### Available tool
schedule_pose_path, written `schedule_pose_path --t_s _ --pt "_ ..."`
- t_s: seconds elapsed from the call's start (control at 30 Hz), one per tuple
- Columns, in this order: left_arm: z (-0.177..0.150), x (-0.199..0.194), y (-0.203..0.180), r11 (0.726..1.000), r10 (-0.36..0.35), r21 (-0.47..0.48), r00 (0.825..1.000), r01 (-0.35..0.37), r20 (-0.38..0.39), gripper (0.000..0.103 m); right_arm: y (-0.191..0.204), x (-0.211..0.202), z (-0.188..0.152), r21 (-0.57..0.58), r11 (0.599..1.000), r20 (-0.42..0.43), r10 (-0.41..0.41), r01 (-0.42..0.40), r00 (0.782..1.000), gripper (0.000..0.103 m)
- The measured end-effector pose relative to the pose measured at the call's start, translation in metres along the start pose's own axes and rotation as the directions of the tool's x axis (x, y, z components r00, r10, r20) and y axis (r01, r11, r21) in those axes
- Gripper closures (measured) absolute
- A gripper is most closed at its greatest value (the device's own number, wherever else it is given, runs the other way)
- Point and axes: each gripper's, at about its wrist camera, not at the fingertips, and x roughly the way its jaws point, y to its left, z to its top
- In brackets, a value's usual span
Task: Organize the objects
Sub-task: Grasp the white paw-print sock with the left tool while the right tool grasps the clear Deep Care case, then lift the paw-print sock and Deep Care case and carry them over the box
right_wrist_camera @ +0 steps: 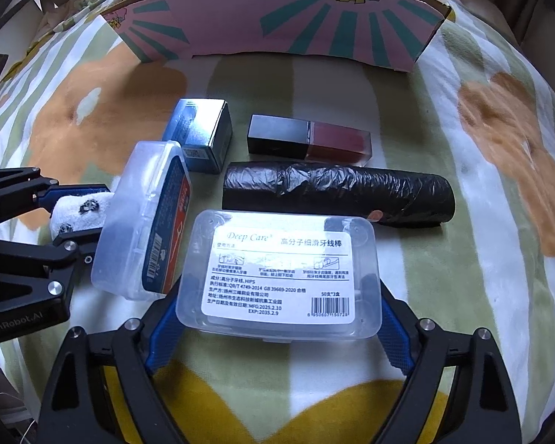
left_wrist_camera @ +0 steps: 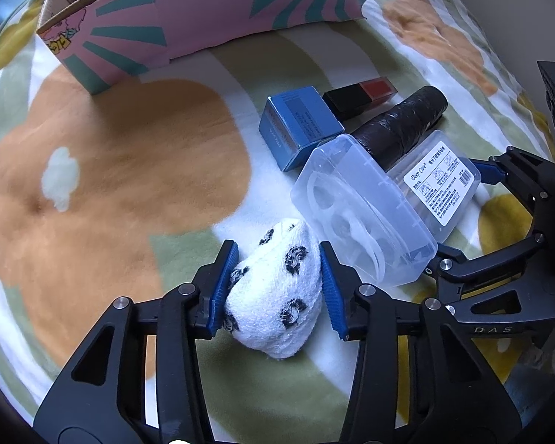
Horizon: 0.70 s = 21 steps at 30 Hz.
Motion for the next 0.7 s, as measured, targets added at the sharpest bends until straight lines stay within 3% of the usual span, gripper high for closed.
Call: schedule_pose_path --t_s 0.4,0.7 --pt "0.008 -0.043 -0.003 0.997 -0.012 -0.07 0.999 0.015 0.042 0.064 -0.021 -0.051 0.005 0.014 1.0 0.053 -0.02 0.019 0.998 0.016" --pt "0.037 -0.119 -0.011 0.988 0.029 -0.155 0.99 -0.007 0.139 0.064 -0.029 -0.125 0.055 0.047 0.998 0.164 -0.039 0.032 0.986 0.016"
